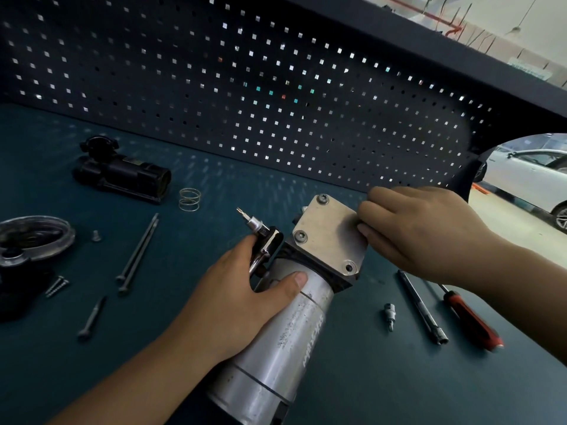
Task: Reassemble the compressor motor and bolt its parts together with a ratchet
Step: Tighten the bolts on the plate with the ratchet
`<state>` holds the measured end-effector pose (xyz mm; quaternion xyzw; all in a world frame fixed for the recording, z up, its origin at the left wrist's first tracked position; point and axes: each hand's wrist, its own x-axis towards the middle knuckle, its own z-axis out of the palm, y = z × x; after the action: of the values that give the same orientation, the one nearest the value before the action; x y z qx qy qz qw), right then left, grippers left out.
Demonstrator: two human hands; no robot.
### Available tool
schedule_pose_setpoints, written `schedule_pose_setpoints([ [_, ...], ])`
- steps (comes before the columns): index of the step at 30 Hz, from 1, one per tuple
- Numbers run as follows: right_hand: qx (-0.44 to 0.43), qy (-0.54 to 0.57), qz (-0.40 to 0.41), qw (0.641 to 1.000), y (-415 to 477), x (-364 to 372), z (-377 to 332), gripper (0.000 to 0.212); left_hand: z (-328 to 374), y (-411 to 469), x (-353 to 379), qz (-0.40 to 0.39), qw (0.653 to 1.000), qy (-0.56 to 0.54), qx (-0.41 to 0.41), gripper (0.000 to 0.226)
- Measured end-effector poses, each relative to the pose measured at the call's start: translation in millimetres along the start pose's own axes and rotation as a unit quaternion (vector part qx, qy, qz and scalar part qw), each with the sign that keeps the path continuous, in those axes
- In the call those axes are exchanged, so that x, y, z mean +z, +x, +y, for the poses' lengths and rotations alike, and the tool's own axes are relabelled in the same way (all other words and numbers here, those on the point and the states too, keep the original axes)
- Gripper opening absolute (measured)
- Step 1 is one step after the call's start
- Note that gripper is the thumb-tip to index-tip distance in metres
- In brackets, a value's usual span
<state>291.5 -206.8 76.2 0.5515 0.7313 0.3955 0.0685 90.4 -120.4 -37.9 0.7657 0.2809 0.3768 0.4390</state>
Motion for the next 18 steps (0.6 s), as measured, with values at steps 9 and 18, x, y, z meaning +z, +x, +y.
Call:
schedule_pose_setpoints([
  [9,0.029,0.008,0.016,0.999,2.5,4.2,0.4,0.048,-0.9,0.6,0.7,0.005,1.0,-0.001,0.004,0.051],
  [18,0.119,0.016,-0.07,0.99,10.7,7.4,-7.2,0.072,1.1,0.3,0.3,0.008,1.0,-0.013,0.003,0.049],
])
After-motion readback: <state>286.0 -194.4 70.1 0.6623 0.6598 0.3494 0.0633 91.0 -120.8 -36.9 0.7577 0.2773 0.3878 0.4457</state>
